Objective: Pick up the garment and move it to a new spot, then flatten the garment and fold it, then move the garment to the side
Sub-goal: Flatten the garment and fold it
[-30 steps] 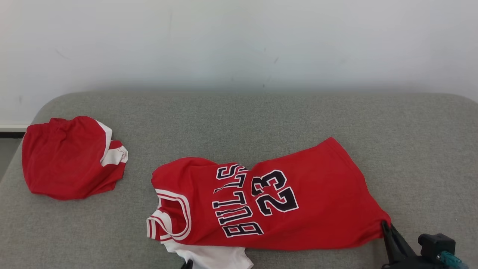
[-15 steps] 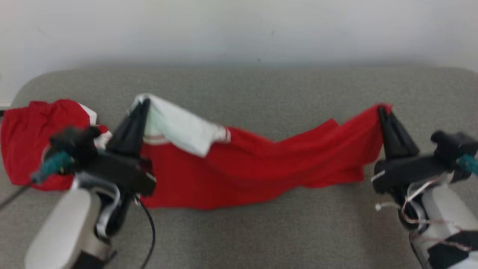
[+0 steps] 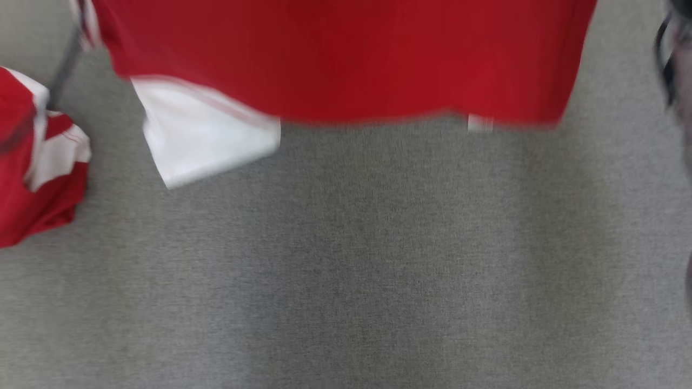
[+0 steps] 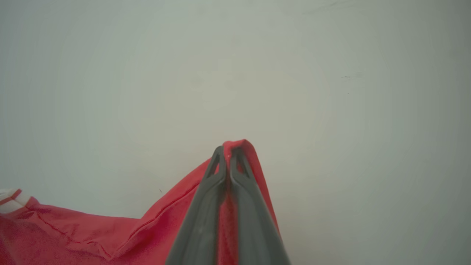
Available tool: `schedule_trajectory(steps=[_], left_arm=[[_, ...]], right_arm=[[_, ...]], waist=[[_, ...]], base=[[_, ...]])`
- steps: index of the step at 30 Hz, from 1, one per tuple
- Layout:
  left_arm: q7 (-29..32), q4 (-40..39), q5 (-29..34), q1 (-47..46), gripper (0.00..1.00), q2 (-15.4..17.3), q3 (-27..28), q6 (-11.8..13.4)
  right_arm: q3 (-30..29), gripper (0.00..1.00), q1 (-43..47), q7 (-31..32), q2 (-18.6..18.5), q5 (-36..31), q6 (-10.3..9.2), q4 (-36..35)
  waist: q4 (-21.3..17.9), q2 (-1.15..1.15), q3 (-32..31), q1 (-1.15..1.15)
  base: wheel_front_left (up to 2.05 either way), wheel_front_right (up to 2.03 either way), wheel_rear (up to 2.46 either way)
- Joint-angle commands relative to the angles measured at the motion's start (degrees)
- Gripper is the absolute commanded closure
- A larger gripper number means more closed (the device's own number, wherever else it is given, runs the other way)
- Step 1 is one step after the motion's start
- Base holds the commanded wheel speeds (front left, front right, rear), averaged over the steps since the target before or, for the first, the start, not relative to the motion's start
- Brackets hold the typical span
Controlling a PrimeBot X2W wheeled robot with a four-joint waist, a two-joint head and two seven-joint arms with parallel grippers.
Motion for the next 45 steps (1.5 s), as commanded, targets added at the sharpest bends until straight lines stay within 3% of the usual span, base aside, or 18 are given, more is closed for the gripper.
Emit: schedule_trajectory(steps=[1, 7, 12, 20, 37, 45], left_arm=[[0.0, 2.1, 0.2, -4.3, 1.0, -0.6, -0.7, 0.1], [-1.3, 11.5, 0.4, -20.7, 1.0, -2.5, -2.9, 0.1], [-2.5, 18.6, 1.4, -32.0, 1.0, -3.7, -5.9, 0.1], [-4.7, 28.4, 0.3, -41.7, 1.0, -6.1, -9.9, 0.1], [-8.4, 34.4, -6.4, -42.2, 1.0, -4.7, -17.9, 0.1], [-12.8, 29.6, -14.3, -33.3, 1.0, -3.9, -18.5, 0.1]], right_arm=[[-0.3, 1.0, -4.4, 0.6, 0.3, 0.2, -0.13, 1.5], [0.4, 1.0, -19.7, 0.9, 0.5, -1.4, -0.13, 7.8], [1.3, 1.0, -29.1, 1.0, -1.5, -3.5, -0.13, 13.9], [2.7, 1.0, -37.2, -0.4, -3.8, -4.4, -0.13, 22.4], [8.5, 1.0, -37.9, -4.5, -4.1, -2.2, -0.13, 29.3], [13.0, 1.0, -31.5, -7.4, -4.1, 0.4, -0.13, 26.2]], waist=[[-2.9, -0.02, 10.2, -0.03], [-3.7, -0.02, 13.1, -0.03], [-3.8, -0.02, 14.5, -0.03], [-3.8, -0.02, 16.5, -0.03], [-3.9, -0.02, 19.2, -0.03], [-2.6, -0.02, 15.4, -0.03]], base=[[0.0, 0.0, 0.0], [0.0, 0.0, 0.0], [0.0, 0.0, 0.0], [0.0, 0.0, 0.0], [0.0, 0.0, 0.0], [0.0, 0.0, 0.0]])
